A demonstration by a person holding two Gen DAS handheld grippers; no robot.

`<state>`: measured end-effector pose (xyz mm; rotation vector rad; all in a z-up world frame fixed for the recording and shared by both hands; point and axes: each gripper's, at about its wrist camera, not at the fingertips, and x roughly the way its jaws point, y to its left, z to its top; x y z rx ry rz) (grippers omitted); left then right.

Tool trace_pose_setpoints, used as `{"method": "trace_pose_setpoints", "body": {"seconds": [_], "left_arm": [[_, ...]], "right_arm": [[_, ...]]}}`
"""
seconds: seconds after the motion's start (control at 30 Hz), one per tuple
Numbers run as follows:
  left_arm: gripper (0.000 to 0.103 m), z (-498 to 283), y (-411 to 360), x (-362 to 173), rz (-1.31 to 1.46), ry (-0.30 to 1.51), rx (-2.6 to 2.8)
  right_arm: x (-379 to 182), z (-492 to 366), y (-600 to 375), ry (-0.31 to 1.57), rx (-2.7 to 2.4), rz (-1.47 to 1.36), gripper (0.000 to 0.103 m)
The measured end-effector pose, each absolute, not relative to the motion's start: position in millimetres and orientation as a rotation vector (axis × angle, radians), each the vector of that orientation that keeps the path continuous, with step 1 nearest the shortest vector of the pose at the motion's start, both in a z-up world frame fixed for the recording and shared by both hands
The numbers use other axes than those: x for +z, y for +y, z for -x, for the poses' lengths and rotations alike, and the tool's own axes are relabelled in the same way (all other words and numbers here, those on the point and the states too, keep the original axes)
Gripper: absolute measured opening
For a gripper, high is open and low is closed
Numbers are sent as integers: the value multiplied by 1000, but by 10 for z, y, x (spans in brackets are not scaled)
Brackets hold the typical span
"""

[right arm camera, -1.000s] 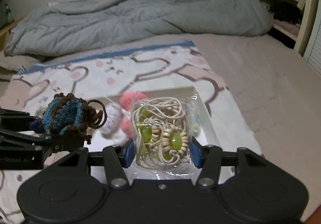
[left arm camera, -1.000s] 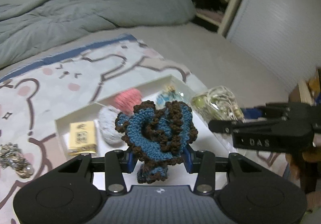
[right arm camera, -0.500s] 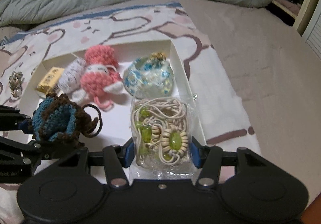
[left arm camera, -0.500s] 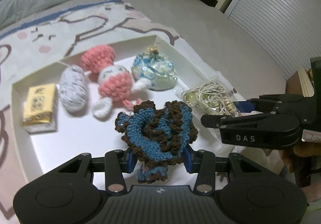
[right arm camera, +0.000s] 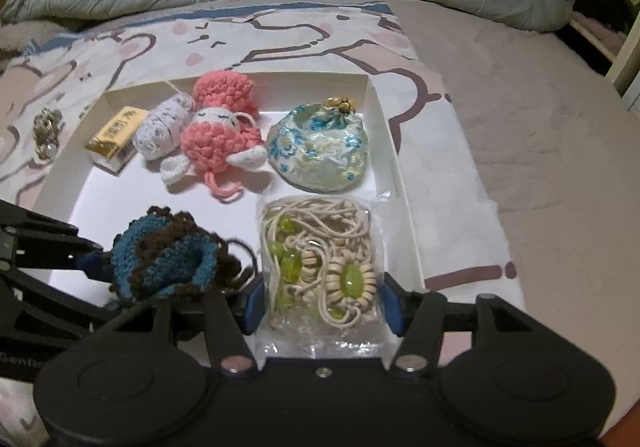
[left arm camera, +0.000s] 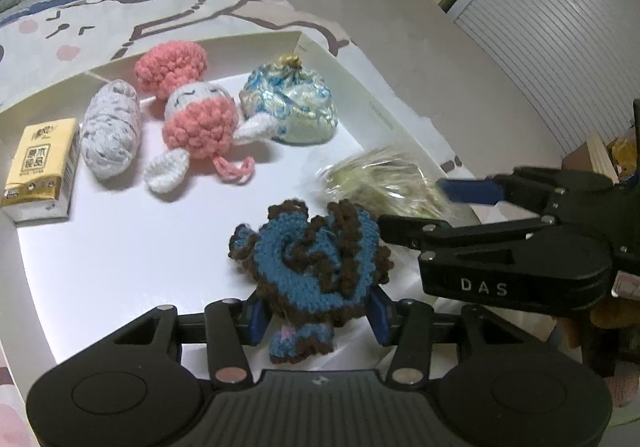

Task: Organize objects
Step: 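Open the left tool to drop the crocheted piece while the right tool releases the bag in the box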

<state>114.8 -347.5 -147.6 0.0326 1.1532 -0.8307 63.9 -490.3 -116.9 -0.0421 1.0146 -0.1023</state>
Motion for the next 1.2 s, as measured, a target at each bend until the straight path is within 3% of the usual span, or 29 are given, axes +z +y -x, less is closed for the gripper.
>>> {"method": "trace_pose_setpoints", "body": {"seconds": [0.1,0.4,0.47,0.8,0.97,1.07,1.2], "left_arm": [[58,-1131,-3480,-1477,-33,1159,-840],[61,-1103,-3465,-1435,-46,1153,-856],[70,-1104,-3447,-1410,-50,1145,-849],[79,-1163,-3255,-1199,-60,1076,-800],[91,-1182,-3106,-1082,-63,1034,-763],[99,-1190,-3009,-1014,-57,1012,-745],[103,-1194,-2884,-927,-54,986,-722]], "right_arm": [[-1163,-629,-4912,1017,-122,70,70],[-1071,-592,-4946,992,-138,27,70],[-1051,-587,-4940,987,-137,17,70],[-856,-502,-4962,922,-129,-83,70],[-774,-456,-4947,895,-134,-110,71],[-724,-432,-4922,880,-141,-114,74],[-663,-389,-4864,858,-140,-101,83]]}}
